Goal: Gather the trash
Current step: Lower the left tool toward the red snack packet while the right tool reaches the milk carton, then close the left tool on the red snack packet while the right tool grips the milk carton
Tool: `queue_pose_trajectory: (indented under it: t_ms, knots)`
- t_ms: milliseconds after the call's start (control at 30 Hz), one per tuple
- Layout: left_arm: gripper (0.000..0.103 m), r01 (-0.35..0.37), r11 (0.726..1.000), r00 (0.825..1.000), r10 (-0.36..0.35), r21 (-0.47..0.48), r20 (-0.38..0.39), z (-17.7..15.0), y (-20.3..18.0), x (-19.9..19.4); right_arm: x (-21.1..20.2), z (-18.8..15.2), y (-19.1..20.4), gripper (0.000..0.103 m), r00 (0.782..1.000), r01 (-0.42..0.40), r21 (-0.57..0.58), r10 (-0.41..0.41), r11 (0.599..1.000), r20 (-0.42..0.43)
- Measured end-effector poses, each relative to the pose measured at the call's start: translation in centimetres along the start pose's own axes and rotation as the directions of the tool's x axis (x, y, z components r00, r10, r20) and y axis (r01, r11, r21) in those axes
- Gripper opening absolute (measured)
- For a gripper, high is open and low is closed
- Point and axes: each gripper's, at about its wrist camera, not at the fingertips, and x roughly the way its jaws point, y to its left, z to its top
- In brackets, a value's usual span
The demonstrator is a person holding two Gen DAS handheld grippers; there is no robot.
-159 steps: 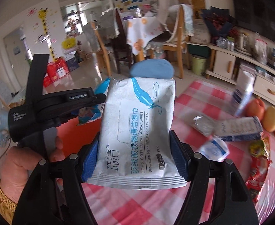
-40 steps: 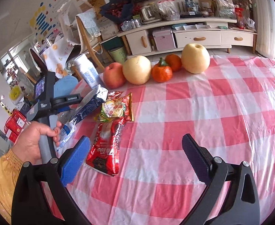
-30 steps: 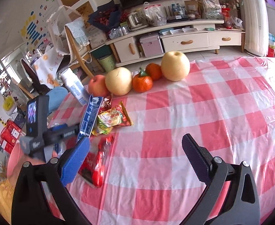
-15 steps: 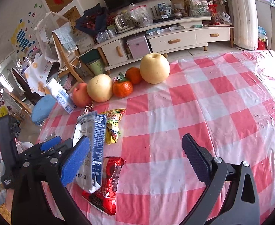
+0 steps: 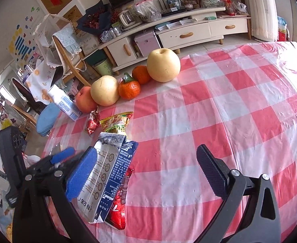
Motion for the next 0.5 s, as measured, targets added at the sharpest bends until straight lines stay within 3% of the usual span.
queue_pose_trajectory:
  t_ms: [133,233,367,500]
  knots:
    - [0.078,-0.128,0.99,0.992,0.128,0.061,0.001,2.3,2.1,2.2,0.7,-0.5,0.7,0.099,0.998,-0.053,0.011,0.054,0.999,-0.045]
    - [0.078,-0.167,0.983,0.986,0.168,0.074,-0.008,3.7,3.1,3.8,1.1,-1.1,2.1,0.099,0.993,-0.098,-0.023,0.096,0.995,-0.07]
    - [0.073,-0.16,0.984,0.987,0.16,0.073,0.003,5.1,3.4,5.0,1.8,-2.0,4.1,0.099,0.99,-0.113,-0.089,0.105,0.99,-0.093]
    - [0.065,-0.168,0.982,0.984,0.172,0.09,-0.039,5.6,3.2,7.3,2.9,-2.7,5.1,0.099,0.987,-0.116,-0.107,0.102,0.987,-0.128]
